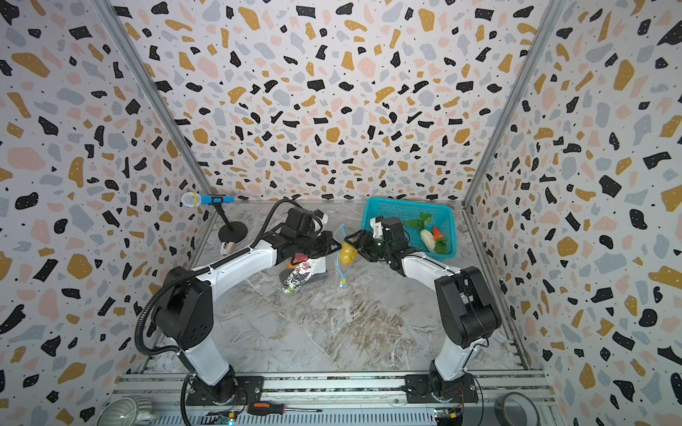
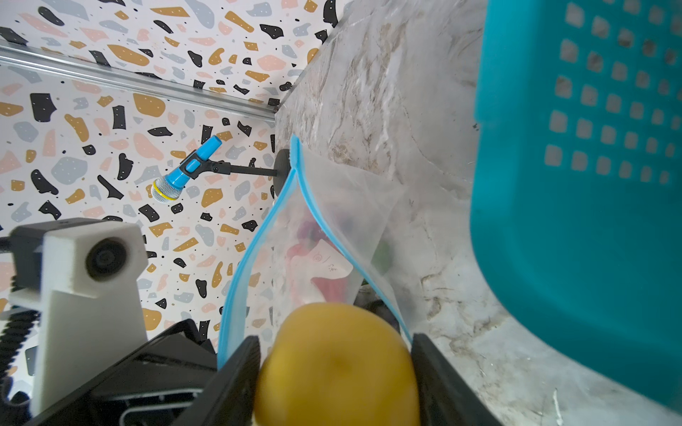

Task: Place the food in the zip-top bag and seal the zipper
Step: 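Lift the yellow potato with the right gripper and carry it to the bag mouth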

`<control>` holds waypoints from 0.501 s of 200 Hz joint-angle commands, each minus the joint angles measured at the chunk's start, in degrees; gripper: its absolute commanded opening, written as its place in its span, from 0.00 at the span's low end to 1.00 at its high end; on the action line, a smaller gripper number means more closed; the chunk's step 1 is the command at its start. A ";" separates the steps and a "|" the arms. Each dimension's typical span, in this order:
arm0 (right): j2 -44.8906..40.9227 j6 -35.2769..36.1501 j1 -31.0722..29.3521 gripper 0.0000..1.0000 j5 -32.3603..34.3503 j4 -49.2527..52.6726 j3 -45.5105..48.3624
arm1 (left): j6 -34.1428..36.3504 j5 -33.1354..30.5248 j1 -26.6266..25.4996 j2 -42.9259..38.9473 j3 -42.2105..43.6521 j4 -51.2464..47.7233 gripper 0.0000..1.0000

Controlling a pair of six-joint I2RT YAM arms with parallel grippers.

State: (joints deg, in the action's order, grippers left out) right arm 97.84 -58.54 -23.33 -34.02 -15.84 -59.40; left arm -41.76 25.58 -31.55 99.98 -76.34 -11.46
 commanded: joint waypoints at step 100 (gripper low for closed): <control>-4.28 1.75 -1.58 0.55 0.78 0.80 0.84 | -0.52 -0.59 0.26 -4.01 0.63 1.49 0.00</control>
State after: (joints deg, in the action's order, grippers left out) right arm 96.31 -58.08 -24.36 -33.67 -15.57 -58.50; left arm -41.89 24.97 -31.55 98.24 -76.23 -11.44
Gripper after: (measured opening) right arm 0.637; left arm 0.046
